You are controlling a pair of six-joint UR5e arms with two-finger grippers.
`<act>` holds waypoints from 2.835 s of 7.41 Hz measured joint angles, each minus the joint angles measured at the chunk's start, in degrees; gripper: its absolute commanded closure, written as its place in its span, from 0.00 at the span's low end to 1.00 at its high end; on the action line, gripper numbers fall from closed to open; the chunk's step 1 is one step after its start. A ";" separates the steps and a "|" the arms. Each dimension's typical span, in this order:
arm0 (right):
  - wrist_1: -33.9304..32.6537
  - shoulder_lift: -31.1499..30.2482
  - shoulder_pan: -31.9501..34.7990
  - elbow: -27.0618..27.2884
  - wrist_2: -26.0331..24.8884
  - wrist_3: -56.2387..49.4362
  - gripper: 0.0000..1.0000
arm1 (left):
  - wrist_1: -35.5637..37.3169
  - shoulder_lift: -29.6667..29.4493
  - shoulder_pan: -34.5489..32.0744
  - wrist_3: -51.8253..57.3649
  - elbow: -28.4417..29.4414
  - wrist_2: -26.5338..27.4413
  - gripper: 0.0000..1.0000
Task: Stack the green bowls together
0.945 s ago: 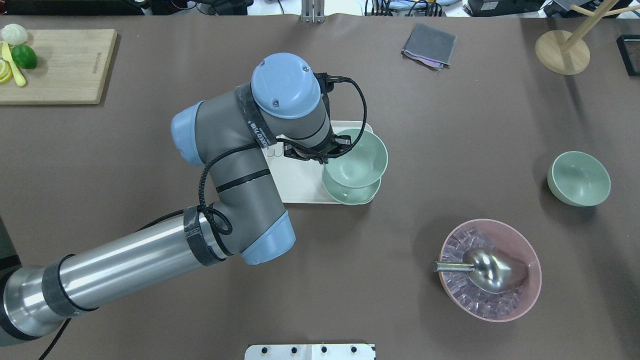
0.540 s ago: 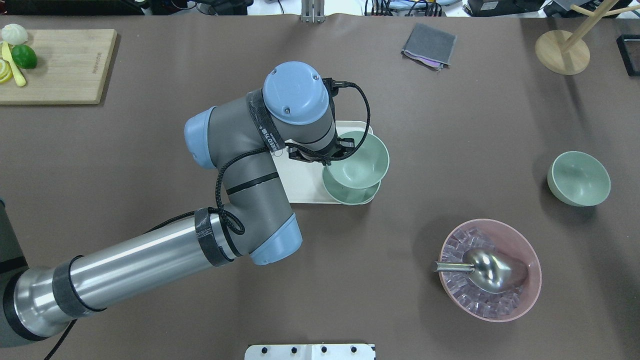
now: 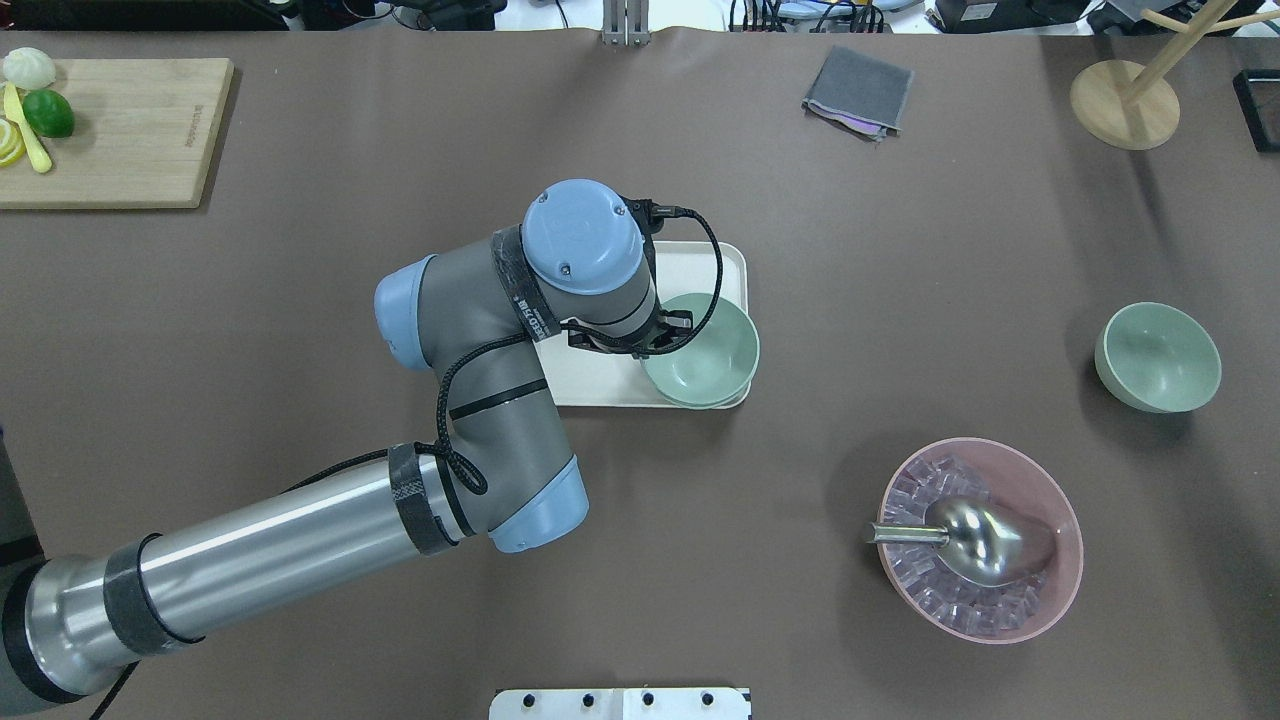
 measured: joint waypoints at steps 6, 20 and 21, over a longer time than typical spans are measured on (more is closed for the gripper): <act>0.00 0.00 -0.02 0.00 0.00 0.02 0.00 | -0.20 0.05 0.54 0.17 -0.57 0.46 0.02; 0.70 0.28 -2.40 -0.68 2.99 7.04 0.00 | 16.82 44.29 -45.00 81.31 -27.53 -27.26 0.02; 0.80 0.68 -3.11 -1.80 2.78 7.09 0.00 | 16.74 46.82 -49.24 87.71 -24.71 -27.86 0.02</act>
